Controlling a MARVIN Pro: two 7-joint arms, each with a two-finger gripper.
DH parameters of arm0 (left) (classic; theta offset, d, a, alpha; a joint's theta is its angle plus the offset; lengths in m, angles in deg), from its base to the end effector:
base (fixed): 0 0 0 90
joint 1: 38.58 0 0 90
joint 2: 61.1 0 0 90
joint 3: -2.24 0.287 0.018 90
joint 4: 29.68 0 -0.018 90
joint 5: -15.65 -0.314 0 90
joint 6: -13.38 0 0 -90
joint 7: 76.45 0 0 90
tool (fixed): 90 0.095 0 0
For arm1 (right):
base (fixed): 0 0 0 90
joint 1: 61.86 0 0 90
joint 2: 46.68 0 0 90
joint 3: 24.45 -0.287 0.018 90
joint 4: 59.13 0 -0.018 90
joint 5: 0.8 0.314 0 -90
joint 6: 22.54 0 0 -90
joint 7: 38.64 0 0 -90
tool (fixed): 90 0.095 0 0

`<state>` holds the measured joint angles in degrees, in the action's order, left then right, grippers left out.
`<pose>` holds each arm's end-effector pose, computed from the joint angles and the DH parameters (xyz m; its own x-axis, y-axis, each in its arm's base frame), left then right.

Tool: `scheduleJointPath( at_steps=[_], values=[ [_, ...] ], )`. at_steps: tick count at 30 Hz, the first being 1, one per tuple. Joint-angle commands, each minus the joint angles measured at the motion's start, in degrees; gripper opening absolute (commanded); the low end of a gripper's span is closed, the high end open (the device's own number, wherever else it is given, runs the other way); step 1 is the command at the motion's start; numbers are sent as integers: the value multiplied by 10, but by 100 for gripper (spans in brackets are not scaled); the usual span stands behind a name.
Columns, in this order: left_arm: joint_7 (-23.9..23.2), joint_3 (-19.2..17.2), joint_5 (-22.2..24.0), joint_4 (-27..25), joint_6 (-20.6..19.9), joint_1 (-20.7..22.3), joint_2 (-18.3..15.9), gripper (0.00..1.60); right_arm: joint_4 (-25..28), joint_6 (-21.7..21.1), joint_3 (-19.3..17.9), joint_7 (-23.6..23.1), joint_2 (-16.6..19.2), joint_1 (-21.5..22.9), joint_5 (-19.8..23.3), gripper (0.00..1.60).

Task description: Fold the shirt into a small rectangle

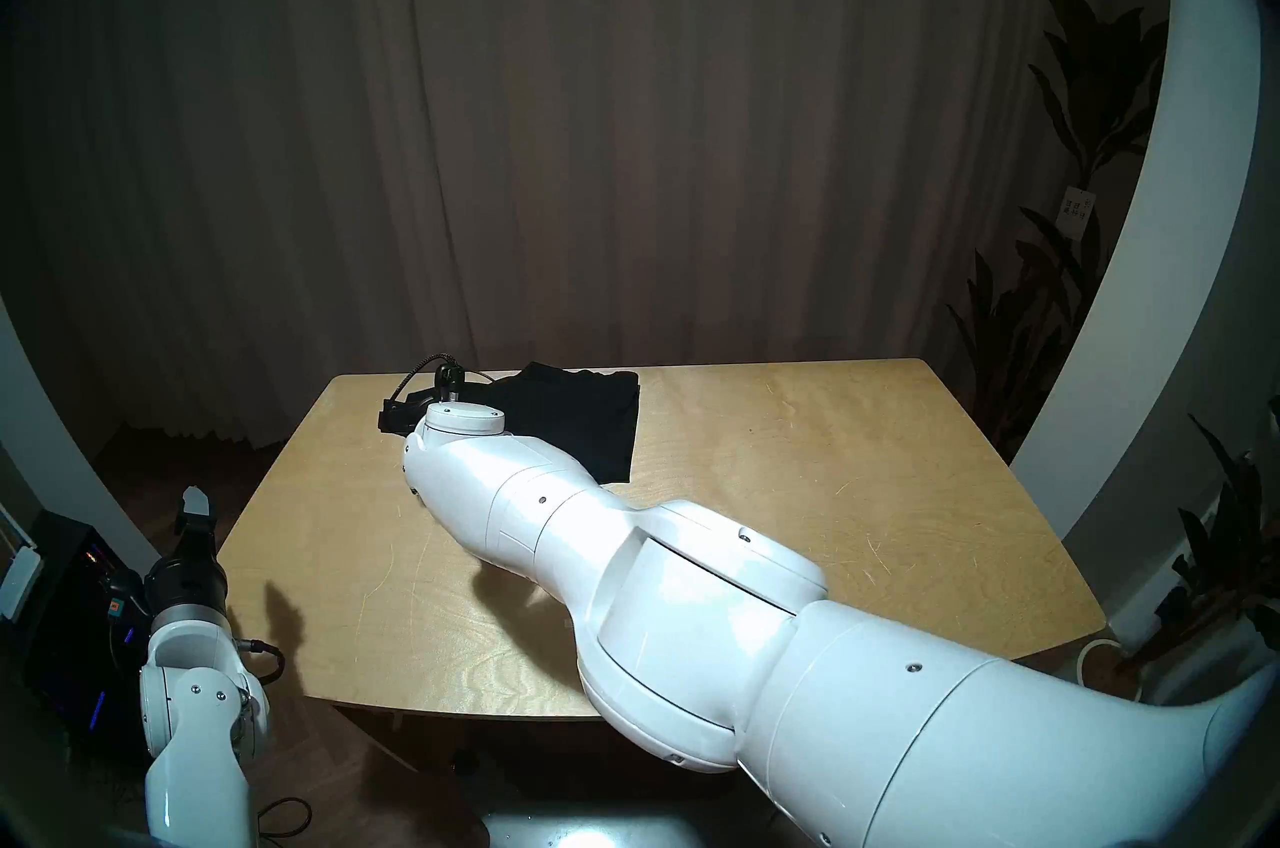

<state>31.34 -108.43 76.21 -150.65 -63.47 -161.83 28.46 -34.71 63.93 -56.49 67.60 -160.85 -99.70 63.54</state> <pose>0.2289 0.1650 -0.2783 -0.4322 0.6354 0.6399 0.4602 -0.4549 0.7624 0.4976 0.3851 -0.2822 0.5553 -0.1616 0.8158 0.3246 -0.8610 -0.3916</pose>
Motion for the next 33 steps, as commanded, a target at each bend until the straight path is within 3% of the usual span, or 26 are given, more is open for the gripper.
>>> scheduleJointPath(
  at_steps=[1,9,14,20,26,27,28,33],
  values=[
    [-5,1,-3,-18,6,5,0,160,21,-1,9,-10,-8,14,6,160],
    [-13,4,-16,-29,7,12,-6,160,28,6,5,-31,-8,41,23,160],
    [-24,15,-38,-36,2,29,-27,160,25,28,-24,-54,-8,76,34,160],
    [-37,38,-65,-34,-7,67,-59,160,24,58,-47,-71,62,109,29,160],
    [-50,73,-91,-28,-23,104,-83,160,-20,90,-65,-57,92,124,12,160],
    [-52,80,-98,-26,-26,111,-87,160,-18,95,-63,-58,110,124,9,160],
    [-53,86,-102,-25,-29,113,-90,160,-35,100,-68,-52,101,127,5,160],
    [-60,116,-134,-11,-44,141,-108,160,-52,122,-70,-49,145,132,-6,160]
  ],
)
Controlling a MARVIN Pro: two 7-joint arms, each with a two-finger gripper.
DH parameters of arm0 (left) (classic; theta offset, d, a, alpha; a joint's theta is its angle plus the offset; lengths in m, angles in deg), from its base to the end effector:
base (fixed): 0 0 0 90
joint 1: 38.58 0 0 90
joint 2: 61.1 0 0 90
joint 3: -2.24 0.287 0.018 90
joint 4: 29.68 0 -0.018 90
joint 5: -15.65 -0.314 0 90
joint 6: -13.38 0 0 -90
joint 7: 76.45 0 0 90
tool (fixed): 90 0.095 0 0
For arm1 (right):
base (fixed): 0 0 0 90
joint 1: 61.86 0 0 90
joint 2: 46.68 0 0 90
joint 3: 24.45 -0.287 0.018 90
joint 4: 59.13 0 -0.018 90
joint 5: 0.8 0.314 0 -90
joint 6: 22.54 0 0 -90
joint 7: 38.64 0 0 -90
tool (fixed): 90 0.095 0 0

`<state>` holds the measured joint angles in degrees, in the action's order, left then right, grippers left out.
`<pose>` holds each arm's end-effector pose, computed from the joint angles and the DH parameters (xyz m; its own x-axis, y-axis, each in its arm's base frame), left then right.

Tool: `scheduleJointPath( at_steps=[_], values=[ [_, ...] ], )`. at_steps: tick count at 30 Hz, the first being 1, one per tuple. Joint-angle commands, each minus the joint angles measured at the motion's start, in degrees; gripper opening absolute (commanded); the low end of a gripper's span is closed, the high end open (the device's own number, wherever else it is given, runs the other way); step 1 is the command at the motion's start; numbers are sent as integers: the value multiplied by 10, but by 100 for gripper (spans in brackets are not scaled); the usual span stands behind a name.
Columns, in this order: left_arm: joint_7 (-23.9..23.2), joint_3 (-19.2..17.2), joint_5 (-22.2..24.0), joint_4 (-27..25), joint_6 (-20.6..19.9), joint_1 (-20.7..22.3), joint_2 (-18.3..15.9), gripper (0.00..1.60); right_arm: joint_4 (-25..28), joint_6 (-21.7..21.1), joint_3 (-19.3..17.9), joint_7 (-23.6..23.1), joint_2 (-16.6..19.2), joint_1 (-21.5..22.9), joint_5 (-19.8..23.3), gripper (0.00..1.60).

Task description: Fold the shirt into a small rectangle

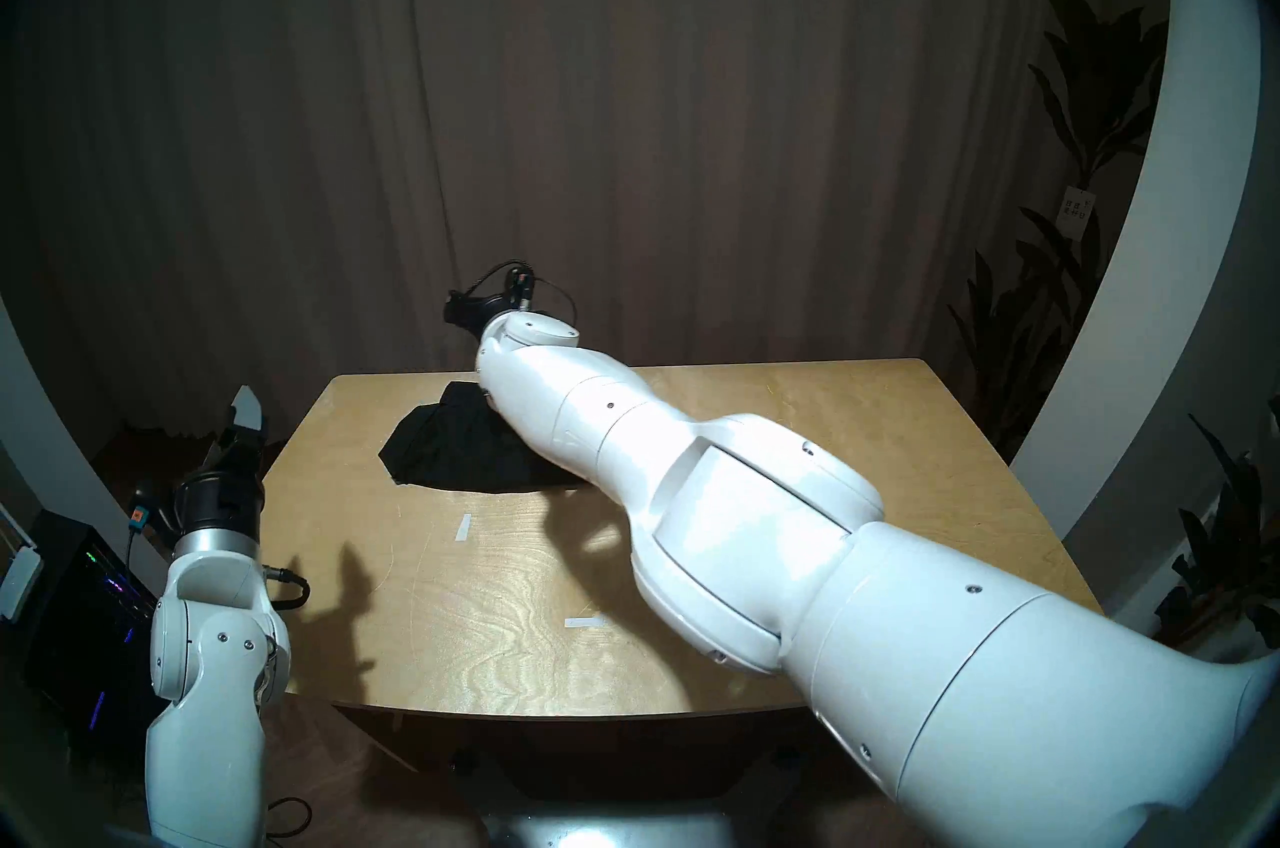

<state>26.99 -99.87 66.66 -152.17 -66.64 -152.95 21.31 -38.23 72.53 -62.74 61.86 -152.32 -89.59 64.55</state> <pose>0.2959 0.1151 -0.2175 -0.3619 0.5855 0.7254 0.1955 -0.7132 0.6732 0.5992 0.2760 -0.2075 0.3038 -0.3329 0.8927 0.2406 -0.8798 -0.4100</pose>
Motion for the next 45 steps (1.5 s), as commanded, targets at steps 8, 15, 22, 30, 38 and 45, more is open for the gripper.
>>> scheduleJointPath(
  at_steps=[8,15,22,30,38,45],
  values=[
    [-23,71,-83,35,-32,88,-54,160,-29,64,-3,18,105,25,-32,160],
    [-25,103,-120,73,-48,126,-66,160,-31,81,-2,23,125,14,-41,160],
    [-26,130,-151,107,-61,162,-74,160,-29,94,-1,24,141,5,-48,160],
    [-28,156,-180,145,-75,202,-81,160,-31,107,2,20,162,-7,-56,160],
    [-30,179,-206,178,-86,236,-85,160,-32,117,5,15,182,-18,-63,160],
    [-32,201,-233,212,-97,271,-90,160,-29,132,9,7,201,-25,-71,160]
  ],
)
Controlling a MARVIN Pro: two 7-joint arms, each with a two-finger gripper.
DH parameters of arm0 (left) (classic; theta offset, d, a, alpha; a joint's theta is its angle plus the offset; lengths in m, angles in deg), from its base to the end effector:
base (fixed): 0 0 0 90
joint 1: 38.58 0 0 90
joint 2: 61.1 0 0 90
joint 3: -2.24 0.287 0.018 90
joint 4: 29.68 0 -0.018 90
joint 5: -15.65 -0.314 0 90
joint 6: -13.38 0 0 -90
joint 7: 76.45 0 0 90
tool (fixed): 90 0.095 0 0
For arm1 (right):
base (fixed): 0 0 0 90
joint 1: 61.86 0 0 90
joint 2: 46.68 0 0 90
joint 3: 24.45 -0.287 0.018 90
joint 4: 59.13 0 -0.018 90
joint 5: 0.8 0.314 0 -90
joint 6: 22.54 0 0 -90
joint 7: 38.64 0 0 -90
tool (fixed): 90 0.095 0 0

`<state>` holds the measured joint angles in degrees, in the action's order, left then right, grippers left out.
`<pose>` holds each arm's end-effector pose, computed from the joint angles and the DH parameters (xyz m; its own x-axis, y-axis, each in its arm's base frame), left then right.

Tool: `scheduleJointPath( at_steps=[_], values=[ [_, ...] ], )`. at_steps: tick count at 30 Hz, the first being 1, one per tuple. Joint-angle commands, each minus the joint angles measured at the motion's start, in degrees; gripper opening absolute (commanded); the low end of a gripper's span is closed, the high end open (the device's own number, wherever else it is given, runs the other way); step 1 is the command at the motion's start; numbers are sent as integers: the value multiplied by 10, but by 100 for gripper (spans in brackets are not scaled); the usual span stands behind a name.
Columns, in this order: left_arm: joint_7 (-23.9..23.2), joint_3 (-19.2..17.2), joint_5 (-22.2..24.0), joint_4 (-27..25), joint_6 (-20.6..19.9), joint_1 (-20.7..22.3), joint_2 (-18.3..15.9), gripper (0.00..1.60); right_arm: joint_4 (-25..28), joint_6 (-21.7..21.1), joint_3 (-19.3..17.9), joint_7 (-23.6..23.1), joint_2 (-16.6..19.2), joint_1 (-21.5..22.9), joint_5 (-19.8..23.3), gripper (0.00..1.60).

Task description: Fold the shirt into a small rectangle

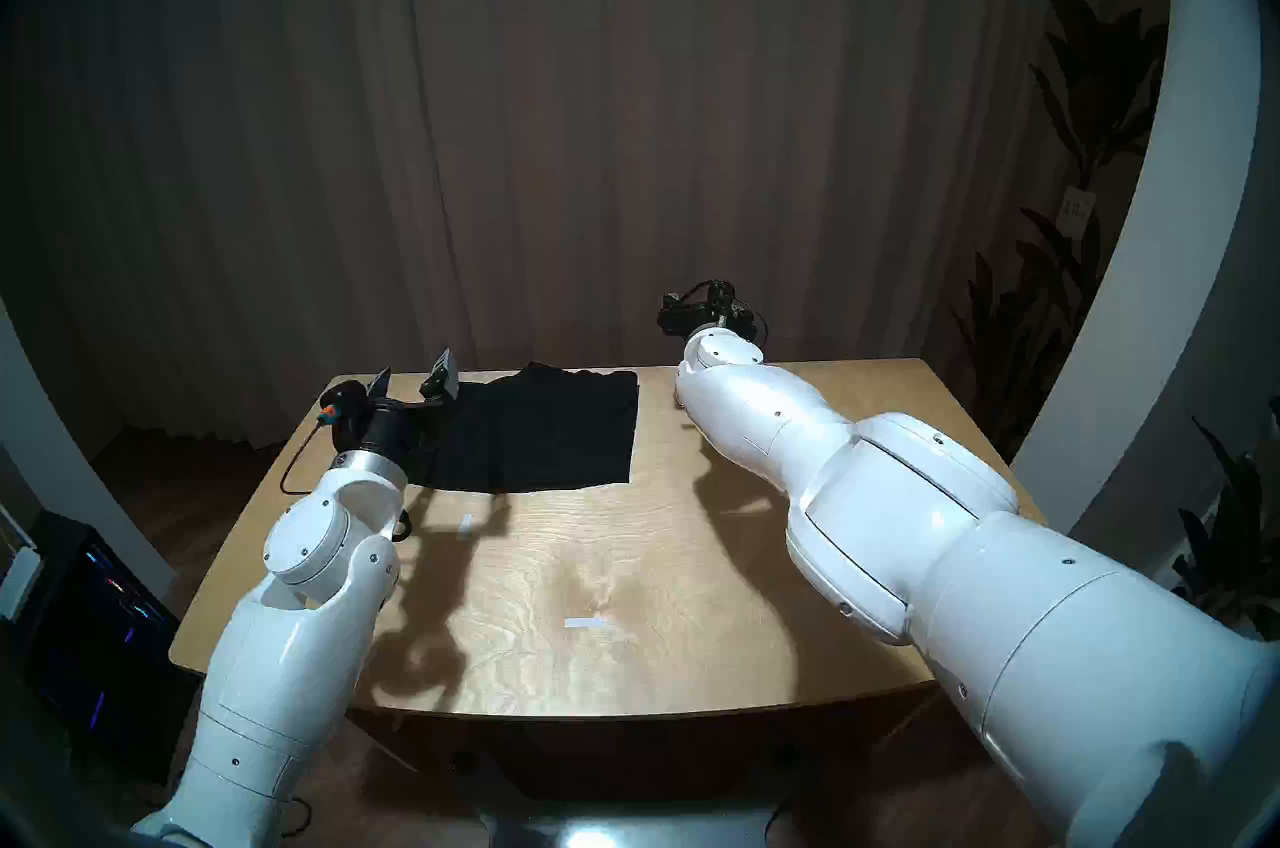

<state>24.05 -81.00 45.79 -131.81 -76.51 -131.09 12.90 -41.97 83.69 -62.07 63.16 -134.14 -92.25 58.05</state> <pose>0.4103 0.0293 -0.2463 -0.0812 0.2671 0.9602 -0.0146 -0.9636 0.2669 0.6365 0.0426 -0.2610 0.0866 -0.1725 0.9812 -0.0692 -0.9836 -0.1668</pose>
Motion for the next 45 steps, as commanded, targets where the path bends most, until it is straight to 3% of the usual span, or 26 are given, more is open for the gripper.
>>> scheduleJointPath(
  at_steps=[1,19,45],
  values=[
    [-2,14,-27,12,1,55,-6,160,10,21,3,-7,20,1,-7,160],
    [-2,46,-73,77,-2,112,-13,160,35,39,25,-39,26,-26,-25,160],
    [-2,83,-127,158,-1,170,-19,160,68,71,43,-81,79,-53,-44,160]
  ],
)
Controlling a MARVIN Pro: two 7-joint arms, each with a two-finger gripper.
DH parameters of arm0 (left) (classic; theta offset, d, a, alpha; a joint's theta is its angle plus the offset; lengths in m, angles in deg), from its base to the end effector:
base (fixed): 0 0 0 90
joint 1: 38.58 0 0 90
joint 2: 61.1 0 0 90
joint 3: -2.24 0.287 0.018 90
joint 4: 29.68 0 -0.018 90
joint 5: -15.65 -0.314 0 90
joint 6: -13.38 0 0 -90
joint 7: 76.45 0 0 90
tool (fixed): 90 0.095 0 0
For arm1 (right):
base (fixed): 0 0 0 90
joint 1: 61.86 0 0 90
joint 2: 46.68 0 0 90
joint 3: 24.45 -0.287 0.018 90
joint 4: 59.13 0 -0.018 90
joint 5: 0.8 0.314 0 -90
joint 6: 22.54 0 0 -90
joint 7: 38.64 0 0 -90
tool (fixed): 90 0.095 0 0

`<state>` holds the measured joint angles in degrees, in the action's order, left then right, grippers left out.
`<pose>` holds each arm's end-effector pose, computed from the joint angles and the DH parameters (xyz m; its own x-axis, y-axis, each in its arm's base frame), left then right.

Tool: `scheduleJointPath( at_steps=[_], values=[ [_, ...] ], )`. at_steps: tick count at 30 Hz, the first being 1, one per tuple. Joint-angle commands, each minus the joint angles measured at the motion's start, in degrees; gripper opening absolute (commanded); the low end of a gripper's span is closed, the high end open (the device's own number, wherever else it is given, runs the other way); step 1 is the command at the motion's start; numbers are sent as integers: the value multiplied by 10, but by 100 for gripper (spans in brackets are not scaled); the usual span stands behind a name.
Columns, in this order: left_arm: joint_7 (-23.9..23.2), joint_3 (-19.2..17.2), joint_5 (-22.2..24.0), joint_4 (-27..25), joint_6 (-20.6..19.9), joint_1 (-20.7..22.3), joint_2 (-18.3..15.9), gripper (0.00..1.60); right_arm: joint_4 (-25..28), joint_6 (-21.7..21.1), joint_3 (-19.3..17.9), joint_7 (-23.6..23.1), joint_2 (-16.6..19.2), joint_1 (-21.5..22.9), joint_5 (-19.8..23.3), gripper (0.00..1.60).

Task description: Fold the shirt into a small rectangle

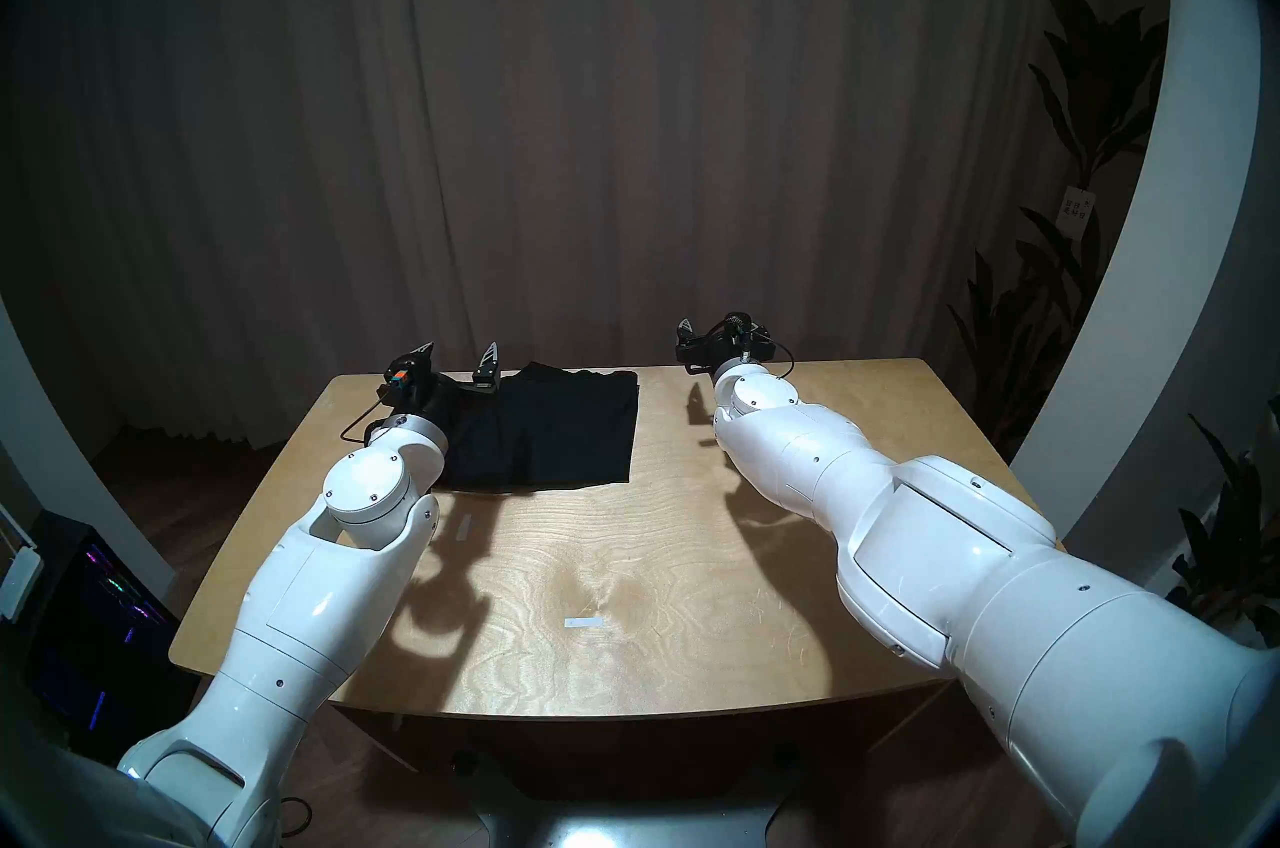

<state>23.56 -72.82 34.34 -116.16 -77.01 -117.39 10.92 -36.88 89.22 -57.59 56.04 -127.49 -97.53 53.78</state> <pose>0.4728 0.0141 -0.2618 -0.0494 -0.0132 0.9987 -0.0523 -0.9985 -0.0157 0.6147 0.0143 -0.2950 0.0302 -0.0253 0.9992 0.0860 -0.9959 -0.0278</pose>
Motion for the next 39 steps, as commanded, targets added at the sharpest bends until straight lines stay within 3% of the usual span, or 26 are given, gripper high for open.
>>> scheduleJointPath(
  at_steps=[1,22,39],
  values=[
    [3,2,-14,4,4,35,1,160,19,16,-1,-11,14,-2,-1,160],
    [7,25,-43,52,5,66,0,160,53,39,-12,-45,57,-43,1,160],
    [18,-2,-52,93,6,77,-25,160,100,64,-24,-76,88,-73,14,160]
  ],
)
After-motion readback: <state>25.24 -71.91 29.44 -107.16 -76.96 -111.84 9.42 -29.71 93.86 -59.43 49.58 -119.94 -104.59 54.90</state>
